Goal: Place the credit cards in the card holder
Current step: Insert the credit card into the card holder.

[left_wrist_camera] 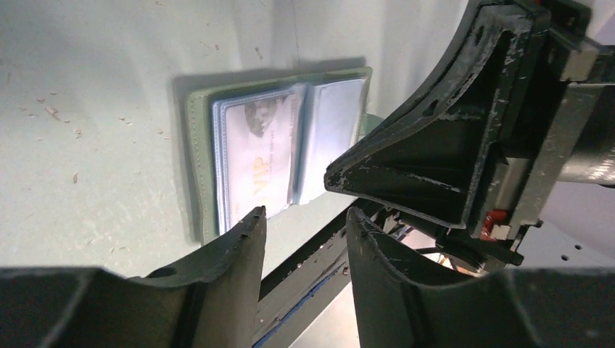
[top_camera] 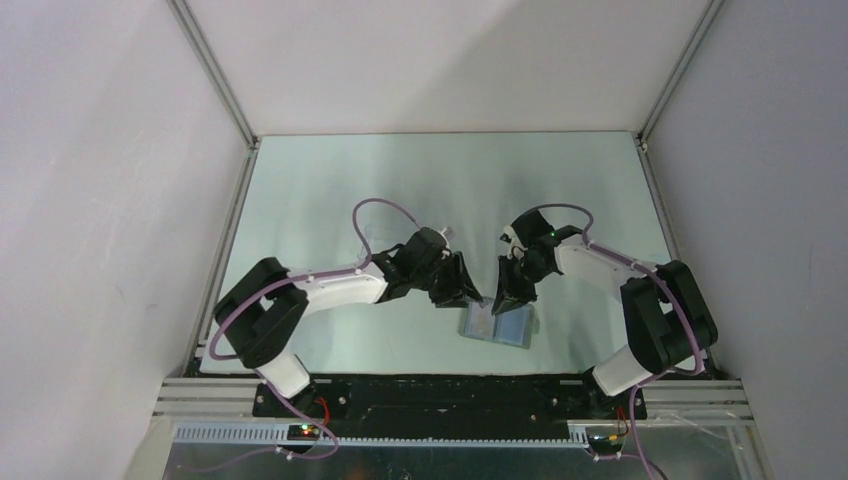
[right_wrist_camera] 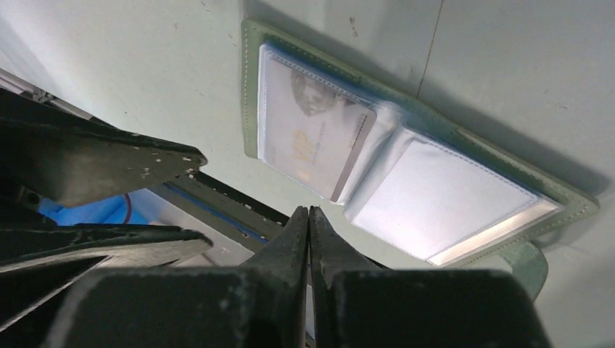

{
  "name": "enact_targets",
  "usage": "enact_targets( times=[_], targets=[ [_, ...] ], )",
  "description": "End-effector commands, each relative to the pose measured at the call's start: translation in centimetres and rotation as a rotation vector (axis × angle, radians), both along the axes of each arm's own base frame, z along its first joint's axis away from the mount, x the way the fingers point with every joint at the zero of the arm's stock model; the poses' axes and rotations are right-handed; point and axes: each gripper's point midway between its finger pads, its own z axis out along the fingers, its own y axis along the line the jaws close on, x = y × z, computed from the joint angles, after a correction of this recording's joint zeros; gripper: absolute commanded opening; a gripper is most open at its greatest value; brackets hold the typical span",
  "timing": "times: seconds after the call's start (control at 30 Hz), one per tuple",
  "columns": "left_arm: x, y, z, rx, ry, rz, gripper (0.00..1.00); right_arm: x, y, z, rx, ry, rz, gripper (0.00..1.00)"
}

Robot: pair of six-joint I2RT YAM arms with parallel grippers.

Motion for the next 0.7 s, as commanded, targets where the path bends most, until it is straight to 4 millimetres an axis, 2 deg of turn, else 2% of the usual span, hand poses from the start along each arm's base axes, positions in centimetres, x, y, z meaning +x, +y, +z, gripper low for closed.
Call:
enact_targets(
  times=[0.0,0.27,0.57,0.67],
  targets=[
    [0.4,-1.4,0.0,-0.047,-0.009,-0.045,0.48,0.5,0.3,-0.5,-0.002,0.015,0.015,0.0],
    [0.4,-0.9,-2.5,0.007,0.004,-0.051,0.48,0.1,-0.2,-3.0,-0.074,0.065,0.026,0.0],
    [0.3,-1.0,-3.7,0.029,0.024,-0.059,0.45,-0.4,-0.2,-3.7,-0.101,0.077,0.042,0.0],
    [0.2,-1.3,-3.7,0.025,0.026,-0.07,0.4,-0.5,-0.2,-3.7,-0.104,0.077,0.045,0.0]
  ],
)
